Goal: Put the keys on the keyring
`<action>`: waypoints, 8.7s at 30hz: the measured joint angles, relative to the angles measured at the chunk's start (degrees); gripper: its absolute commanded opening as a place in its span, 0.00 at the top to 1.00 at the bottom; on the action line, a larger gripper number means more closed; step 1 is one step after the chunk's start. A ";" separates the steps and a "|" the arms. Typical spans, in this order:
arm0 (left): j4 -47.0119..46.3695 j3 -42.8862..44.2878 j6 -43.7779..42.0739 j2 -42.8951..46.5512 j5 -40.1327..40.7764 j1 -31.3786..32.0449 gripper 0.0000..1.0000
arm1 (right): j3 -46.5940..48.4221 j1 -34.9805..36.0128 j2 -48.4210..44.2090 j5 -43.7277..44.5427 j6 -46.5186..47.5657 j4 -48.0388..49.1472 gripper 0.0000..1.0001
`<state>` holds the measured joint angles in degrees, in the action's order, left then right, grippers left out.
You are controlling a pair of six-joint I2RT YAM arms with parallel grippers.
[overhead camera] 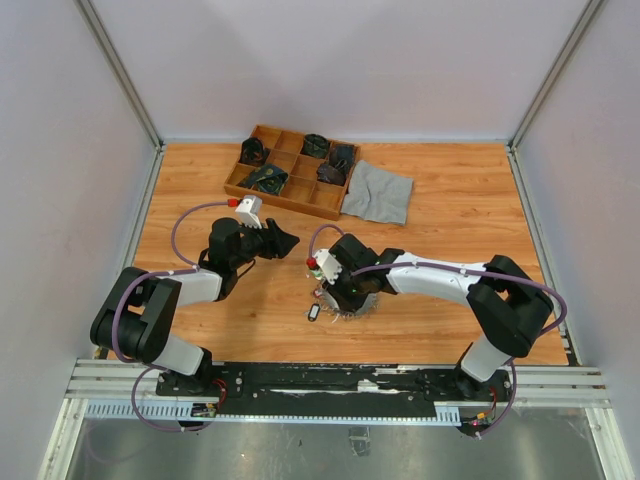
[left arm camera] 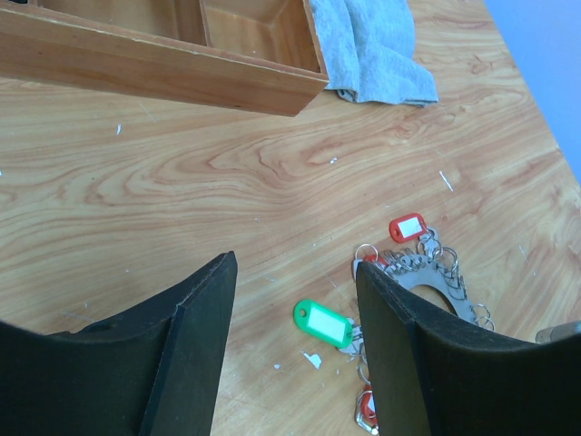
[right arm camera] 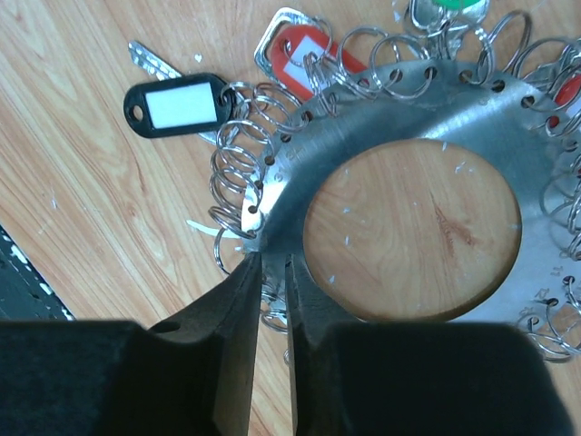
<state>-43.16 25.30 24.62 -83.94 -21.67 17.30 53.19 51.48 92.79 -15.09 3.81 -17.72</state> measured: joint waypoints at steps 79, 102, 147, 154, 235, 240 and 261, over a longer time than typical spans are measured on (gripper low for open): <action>0.00 0.00 0.00 0.00 -0.04 0.00 0.40 | -4.15 0.11 -3.96 12.87 -14.69 -4.94 0.82; 0.11 0.00 -0.02 -0.70 -0.22 0.00 0.40 | 2.58 -2.51 1.25 10.95 -26.14 8.63 0.20; 0.42 0.00 -0.13 -0.70 -0.31 0.00 0.40 | -5.68 -2.05 -10.05 11.56 -17.38 2.78 0.33; 0.42 0.00 -0.13 -0.70 -0.31 0.00 0.40 | -2.71 -2.36 -3.26 11.47 -25.11 2.43 0.38; 0.42 0.00 -0.13 -0.70 -0.52 0.00 0.40 | -7.61 0.50 -7.21 -0.46 -34.64 0.70 0.43; 0.42 0.00 -0.13 -0.70 -0.52 0.00 0.40 | -7.67 0.50 -7.43 -1.38 -34.67 2.51 0.42; 0.42 0.00 -0.13 -0.70 -0.52 0.00 0.40 | -7.61 0.52 -6.56 1.88 -33.07 -0.96 0.71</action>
<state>-42.74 25.30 24.49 -84.64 -22.20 17.30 45.58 52.01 86.24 -13.21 -29.26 -18.68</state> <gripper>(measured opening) 0.601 0.338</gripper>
